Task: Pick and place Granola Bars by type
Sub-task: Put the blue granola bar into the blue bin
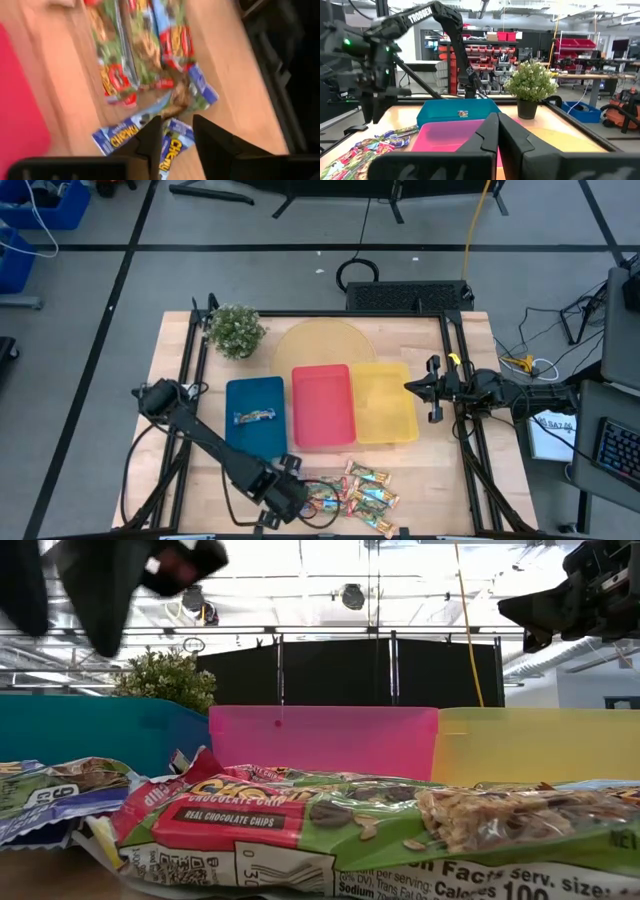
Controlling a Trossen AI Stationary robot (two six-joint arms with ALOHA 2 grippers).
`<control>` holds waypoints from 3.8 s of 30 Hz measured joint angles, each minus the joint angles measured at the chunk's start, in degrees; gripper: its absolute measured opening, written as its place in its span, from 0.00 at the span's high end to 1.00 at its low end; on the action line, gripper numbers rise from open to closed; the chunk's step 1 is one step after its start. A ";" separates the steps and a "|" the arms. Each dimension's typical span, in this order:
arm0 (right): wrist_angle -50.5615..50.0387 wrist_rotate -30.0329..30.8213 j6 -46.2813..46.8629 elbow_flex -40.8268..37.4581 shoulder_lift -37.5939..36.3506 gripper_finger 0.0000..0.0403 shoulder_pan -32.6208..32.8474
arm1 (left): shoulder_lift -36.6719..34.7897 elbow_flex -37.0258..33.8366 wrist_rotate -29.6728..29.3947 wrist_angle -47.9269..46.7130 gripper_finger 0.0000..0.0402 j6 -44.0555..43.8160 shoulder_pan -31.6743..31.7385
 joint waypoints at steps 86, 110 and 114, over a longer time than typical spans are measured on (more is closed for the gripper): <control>-2.73 0.12 1.84 0.01 0.02 1.00 -0.01 | -1.12 -14.49 10.09 18.75 0.85 -20.80 -2.62; -2.71 0.14 1.86 0.02 0.04 1.00 -0.02 | -15.23 -14.43 -3.29 8.70 0.96 -23.53 -3.84; -2.73 0.14 1.86 0.01 0.04 1.00 -0.02 | -14.04 -14.43 -5.17 10.18 0.90 -23.21 -4.95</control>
